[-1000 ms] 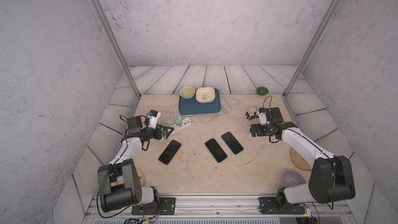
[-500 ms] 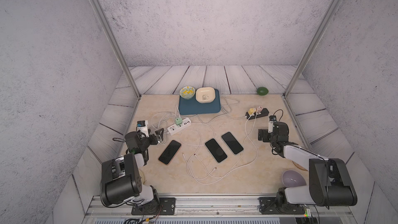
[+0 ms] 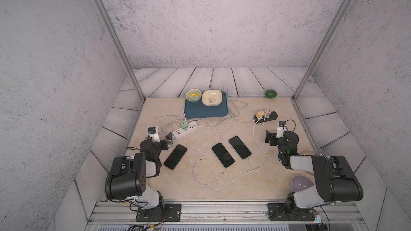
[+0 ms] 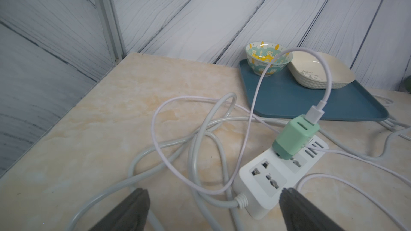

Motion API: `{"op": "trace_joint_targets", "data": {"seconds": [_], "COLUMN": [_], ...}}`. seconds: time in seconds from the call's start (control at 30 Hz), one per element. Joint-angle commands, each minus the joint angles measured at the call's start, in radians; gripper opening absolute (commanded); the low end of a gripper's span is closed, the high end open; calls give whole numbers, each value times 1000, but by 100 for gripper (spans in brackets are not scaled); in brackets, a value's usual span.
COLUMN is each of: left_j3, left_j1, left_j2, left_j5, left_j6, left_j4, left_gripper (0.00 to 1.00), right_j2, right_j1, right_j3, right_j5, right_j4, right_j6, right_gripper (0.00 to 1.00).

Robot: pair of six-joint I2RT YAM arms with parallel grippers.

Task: Unplug the charging cable from the phone
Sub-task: Reset both arms

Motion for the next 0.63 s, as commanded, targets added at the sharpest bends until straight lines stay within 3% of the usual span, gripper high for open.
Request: {"op": "trace_joint_targets", "data": {"seconds": [0.0, 0.1, 0.23, 0.6], "left_j3": [45, 99, 186, 192], "left_j1": [-18, -33, -96, -104], "left_j2": [-27, -23, -16, -15], "left_j5": [-81, -78, -187, -205], "left_j6": [23, 47, 83, 87], "left_j4": [-59, -155, -310, -320], "left_gripper": [98, 98, 98, 98], "right_j2": [28, 28, 32, 40], "right_j1": [-1, -1, -2, -1], "right_j3": [-5, -1, -14, 39], "right_j5": [-39, -25, -16, 27], "right_j4": [102, 105, 132, 44], "right_j6": [-22, -11, -5, 12], "right_gripper": [99, 99, 99, 99]}}
